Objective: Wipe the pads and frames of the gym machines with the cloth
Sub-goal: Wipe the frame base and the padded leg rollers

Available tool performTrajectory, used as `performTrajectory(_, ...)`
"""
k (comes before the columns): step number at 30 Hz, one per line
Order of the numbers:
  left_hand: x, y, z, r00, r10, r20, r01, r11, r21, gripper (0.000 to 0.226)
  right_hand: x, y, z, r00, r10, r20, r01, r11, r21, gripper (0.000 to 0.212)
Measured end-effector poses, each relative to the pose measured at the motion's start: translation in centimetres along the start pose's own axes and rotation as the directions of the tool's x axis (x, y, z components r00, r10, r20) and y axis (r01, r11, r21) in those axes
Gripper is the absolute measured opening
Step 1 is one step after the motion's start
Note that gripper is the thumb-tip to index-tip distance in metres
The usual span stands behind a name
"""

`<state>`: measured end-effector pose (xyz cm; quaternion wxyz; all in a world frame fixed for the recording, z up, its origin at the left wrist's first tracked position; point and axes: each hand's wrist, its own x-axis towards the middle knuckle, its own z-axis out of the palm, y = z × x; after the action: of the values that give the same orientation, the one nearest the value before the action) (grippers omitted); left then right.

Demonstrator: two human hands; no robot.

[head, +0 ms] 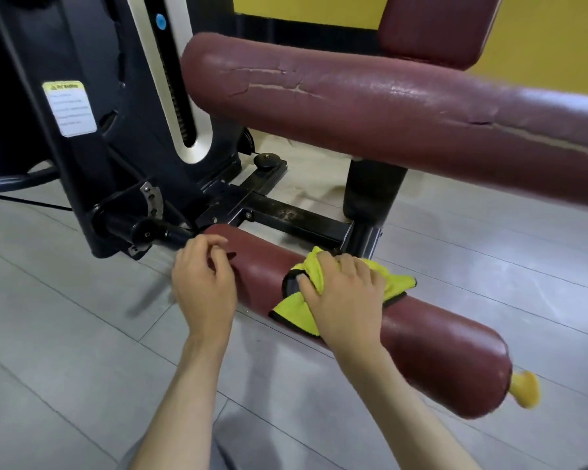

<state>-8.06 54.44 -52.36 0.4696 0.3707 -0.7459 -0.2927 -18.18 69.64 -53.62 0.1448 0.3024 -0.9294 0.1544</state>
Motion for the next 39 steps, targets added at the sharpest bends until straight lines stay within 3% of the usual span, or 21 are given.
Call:
performTrajectory(6, -0.5, 0.6, 1.8, 0.995, 0.104, 0.003, -0.104, 0.993, 0.047, 0.024, -2.6, 0.4, 0.4, 0.991, -0.111, -0.076, 0.106, 0.992, -0.067, 0.046)
performTrajectory(15, -1.9, 1.7, 3.4, 0.985, 0.144, 0.092, -0.158, 0.971, 0.178, 0.022, 1.1, 2.4, -0.6, 0.985, -0.085, 0.15, 0.085, 0.996, 0.007, 0.054)
performTrajectory(20, -2.3, 2.4, 4.2, 0.99, 0.097, 0.104, -0.118, 0.966, 0.229, 0.023, -1.1, 6.4, -2.2, 0.991, -0.114, 0.076, 0.109, 0.991, 0.075, 0.047)
performTrajectory(24, -2.2, 2.3, 4.3, 0.988, 0.097, 0.118, -0.122, 0.965, 0.231, 0.022, -4.6, 12.5, -5.0, 0.997, -0.071, -0.011, 0.072, 0.996, 0.047, 0.037)
performTrajectory(28, -2.1, 2.0, 3.9, 0.99, 0.091, 0.111, -0.113, 0.97, 0.217, 0.021, -8.1, 16.3, -7.3, 0.998, 0.048, -0.046, -0.048, 0.999, 0.013, 0.04)
performTrajectory(33, -1.9, 2.7, 3.2, 0.991, 0.103, 0.083, -0.117, 0.973, 0.2, 0.021, -6.2, 12.3, -5.7, 0.982, 0.175, -0.077, -0.177, 0.984, -0.014, 0.037)
performTrajectory(39, -2.1, 2.8, 2.4, 0.993, 0.088, 0.075, -0.101, 0.975, 0.199, 0.02, -0.8, 3.2, -1.3, 1.0, 0.011, 0.012, -0.011, 1.0, -0.002, 0.041)
